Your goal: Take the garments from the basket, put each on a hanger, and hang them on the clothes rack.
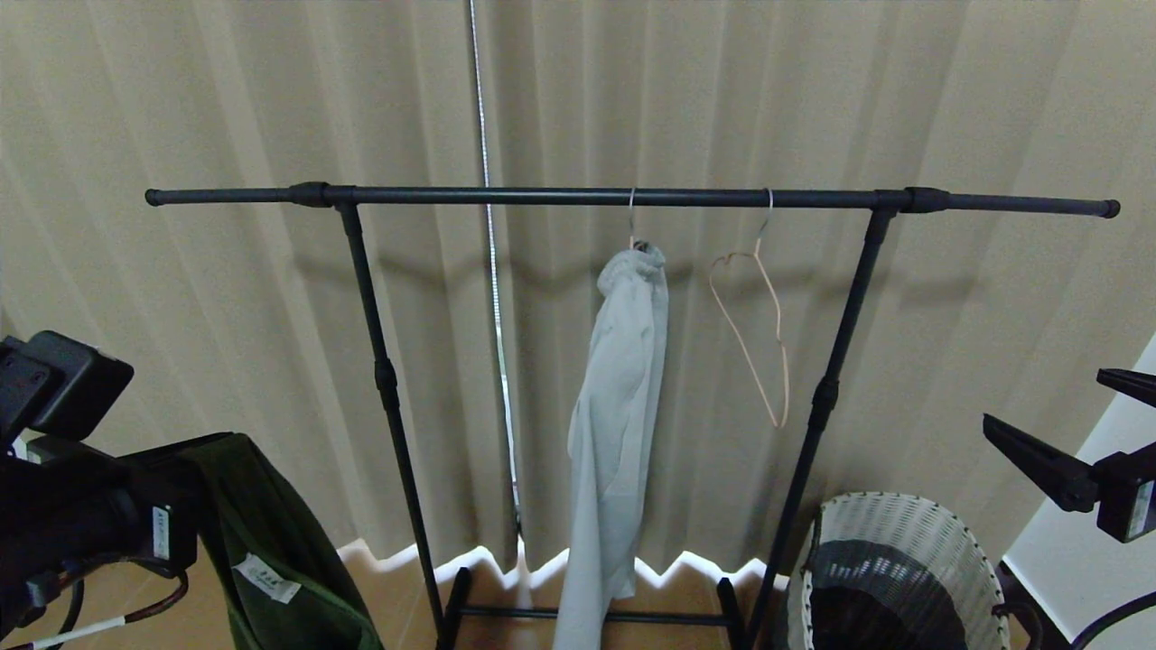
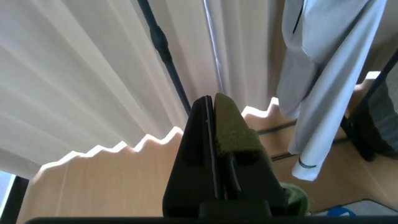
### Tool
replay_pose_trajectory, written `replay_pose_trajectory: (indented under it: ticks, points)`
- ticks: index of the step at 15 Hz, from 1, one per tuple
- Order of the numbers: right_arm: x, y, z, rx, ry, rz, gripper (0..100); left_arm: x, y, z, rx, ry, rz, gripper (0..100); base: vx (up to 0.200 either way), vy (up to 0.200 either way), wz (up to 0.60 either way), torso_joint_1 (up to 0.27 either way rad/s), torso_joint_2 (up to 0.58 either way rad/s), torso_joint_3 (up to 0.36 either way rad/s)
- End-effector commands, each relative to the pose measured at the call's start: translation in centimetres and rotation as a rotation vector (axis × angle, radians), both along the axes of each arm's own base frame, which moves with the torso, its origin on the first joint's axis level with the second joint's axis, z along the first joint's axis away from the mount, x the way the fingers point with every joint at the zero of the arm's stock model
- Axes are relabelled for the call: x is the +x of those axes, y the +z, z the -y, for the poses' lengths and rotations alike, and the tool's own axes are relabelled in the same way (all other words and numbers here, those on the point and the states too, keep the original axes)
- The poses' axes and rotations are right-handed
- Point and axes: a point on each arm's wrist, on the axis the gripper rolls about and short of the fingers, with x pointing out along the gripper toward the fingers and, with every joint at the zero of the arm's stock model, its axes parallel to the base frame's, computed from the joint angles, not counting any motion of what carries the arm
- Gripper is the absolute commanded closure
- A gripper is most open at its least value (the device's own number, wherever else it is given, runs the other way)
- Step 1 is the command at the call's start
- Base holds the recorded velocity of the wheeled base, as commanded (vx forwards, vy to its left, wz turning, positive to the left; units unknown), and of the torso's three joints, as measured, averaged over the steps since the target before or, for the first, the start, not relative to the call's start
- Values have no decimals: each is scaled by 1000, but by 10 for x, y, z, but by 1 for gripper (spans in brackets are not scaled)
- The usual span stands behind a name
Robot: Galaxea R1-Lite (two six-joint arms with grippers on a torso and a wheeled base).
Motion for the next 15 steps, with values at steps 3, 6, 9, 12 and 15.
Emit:
replay_pose_trajectory:
  ticks: [3, 6, 9, 12, 15]
  points:
    - [1, -1, 0, -2, 2, -7, 0, 2, -1, 0, -2, -1, 3, 100, 0, 0, 0, 0, 0, 0]
    - [1, -2, 0, 0, 3, -12, 0, 2, -2, 1, 0, -1, 0, 100, 0, 200, 0, 6, -1, 2]
    - [0, -2, 0, 1, 1, -9, 0, 2, -1, 1, 0, -3, 0, 100, 0, 200, 0, 17, 2, -2]
    - [0, -2, 0, 1, 1, -9, 0, 2, -2, 1, 0, -12, -1, 100, 0, 133, 0, 0, 2, 3]
    - [0, -2, 0, 3, 2, -9, 0, 1, -4, 3, -5, -26, 31, 100, 0, 0, 0, 0, 0, 0]
